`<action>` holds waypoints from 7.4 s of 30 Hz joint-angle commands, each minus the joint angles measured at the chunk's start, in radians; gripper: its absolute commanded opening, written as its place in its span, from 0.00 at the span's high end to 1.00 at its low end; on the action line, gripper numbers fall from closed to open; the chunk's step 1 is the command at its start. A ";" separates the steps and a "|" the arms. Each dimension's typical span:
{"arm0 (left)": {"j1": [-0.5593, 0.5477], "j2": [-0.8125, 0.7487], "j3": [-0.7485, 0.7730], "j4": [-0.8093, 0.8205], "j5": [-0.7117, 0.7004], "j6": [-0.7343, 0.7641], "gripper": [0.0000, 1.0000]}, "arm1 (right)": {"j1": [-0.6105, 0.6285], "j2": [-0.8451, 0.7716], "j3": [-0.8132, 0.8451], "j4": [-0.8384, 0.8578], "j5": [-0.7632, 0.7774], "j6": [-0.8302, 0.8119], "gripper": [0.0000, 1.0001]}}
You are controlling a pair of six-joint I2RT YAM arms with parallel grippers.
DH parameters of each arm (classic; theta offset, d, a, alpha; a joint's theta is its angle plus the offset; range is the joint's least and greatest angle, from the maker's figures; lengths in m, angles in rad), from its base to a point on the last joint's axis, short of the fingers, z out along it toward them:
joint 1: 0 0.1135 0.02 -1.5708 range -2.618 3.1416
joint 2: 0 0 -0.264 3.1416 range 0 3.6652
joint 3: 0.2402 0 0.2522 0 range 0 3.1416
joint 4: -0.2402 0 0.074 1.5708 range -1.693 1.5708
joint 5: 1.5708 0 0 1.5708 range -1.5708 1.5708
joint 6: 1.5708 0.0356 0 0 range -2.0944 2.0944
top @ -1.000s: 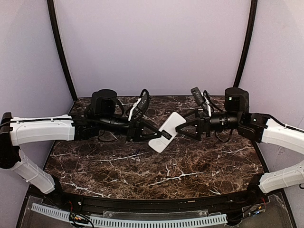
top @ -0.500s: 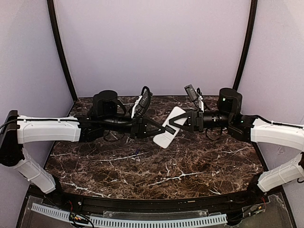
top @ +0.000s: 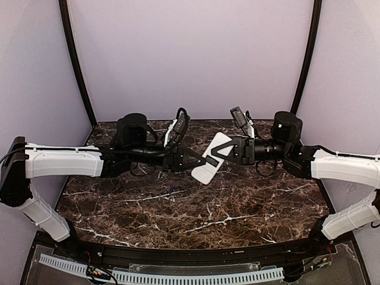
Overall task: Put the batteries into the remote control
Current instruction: Pass from the left arm to the right, then remove the battery cover from the remote control, then place the battery cover at the center of the board, then load the battery at the center of the board.
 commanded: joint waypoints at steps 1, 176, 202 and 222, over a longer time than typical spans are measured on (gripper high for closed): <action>0.021 0.021 -0.007 0.017 -0.012 -0.030 0.85 | -0.037 0.012 -0.028 0.078 -0.026 0.052 1.00; 0.501 0.132 -0.307 -0.509 -0.329 -0.143 0.68 | -0.307 -0.049 -0.142 -0.118 -0.103 -0.035 1.00; 0.292 0.037 0.020 -0.903 -0.561 0.233 0.33 | -0.346 -0.031 -0.147 -0.208 -0.113 -0.080 1.00; 0.068 0.371 0.262 -1.007 -0.717 0.294 0.57 | -0.349 -0.006 -0.150 -0.210 -0.131 -0.089 1.00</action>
